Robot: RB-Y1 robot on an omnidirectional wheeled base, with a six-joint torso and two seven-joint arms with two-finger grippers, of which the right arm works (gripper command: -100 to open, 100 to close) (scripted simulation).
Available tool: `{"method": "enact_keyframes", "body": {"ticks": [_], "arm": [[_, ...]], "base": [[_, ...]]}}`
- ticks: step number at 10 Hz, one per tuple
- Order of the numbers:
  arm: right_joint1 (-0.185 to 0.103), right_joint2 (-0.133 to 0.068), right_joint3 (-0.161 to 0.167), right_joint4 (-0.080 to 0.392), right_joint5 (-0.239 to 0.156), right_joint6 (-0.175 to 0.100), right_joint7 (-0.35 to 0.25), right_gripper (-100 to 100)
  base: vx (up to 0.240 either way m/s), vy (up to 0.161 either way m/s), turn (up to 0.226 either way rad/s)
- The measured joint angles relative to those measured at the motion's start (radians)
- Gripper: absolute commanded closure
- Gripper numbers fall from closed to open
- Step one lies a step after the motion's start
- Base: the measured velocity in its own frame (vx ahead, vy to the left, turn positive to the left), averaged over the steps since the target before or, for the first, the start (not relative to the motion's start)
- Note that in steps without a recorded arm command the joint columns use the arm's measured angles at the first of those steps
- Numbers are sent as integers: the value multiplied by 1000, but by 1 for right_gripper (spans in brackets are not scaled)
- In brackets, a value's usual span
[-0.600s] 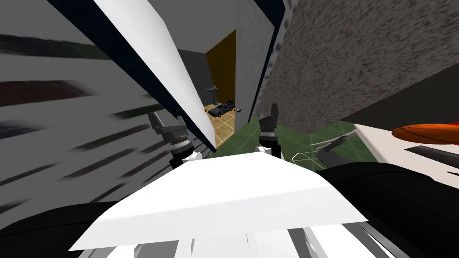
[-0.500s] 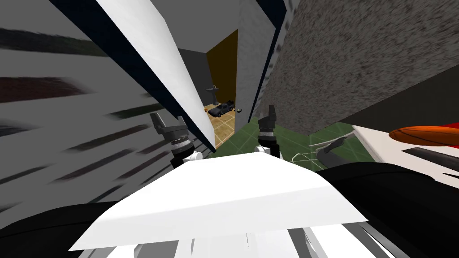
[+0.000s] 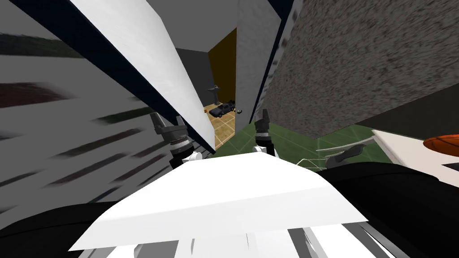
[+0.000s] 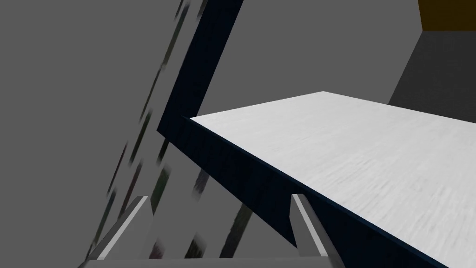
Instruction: Push the door open
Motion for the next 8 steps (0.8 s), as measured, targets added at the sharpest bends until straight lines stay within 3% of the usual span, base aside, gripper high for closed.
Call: {"method": "enact_keyframes", "body": {"ticks": [8], "arm": [[-67, -35, 30, 190, -10, -50, -21, -100]], "base": [[90, -83, 68]]}}
